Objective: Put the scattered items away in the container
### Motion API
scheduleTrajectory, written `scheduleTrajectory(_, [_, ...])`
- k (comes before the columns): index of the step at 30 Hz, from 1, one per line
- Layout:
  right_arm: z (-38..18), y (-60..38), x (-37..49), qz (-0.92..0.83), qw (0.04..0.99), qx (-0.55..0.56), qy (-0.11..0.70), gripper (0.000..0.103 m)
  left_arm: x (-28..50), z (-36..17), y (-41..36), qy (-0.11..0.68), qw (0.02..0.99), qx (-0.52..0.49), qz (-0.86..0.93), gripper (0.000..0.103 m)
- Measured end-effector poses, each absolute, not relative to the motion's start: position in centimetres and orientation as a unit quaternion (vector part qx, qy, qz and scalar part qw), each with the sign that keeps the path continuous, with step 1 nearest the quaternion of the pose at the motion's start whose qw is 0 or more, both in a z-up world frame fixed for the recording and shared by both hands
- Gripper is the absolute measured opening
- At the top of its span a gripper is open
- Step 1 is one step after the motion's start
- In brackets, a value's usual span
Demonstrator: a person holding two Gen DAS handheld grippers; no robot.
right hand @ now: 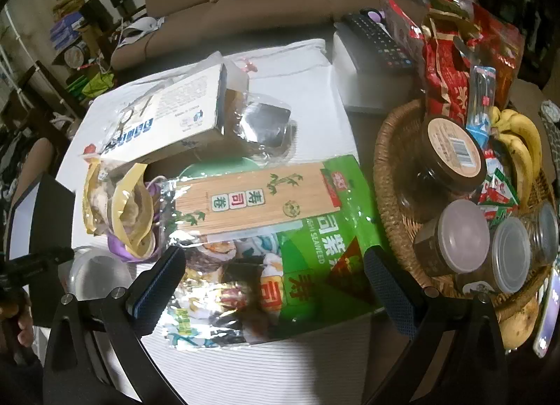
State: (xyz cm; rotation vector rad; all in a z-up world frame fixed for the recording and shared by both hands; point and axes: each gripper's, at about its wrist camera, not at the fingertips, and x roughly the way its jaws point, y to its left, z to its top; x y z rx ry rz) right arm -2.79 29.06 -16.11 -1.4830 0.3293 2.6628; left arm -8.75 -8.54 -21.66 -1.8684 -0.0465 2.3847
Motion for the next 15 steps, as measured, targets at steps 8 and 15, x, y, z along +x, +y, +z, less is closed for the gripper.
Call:
scheduleTrajectory(8, [-16.4,29.3,-2.9,0.866,0.037,-0.489,0.100,0.103,-8.6,-22.6,-7.2,0.032,0.040,-0.626,0.778,0.006])
scheduleTrajectory(15, [-16.6,29.8,-3.0,0.867,0.044,-0.485,0.102,0.103,-7.8,-19.4,-7.6,-0.014,0.091,-0.606,0.790,0.003])
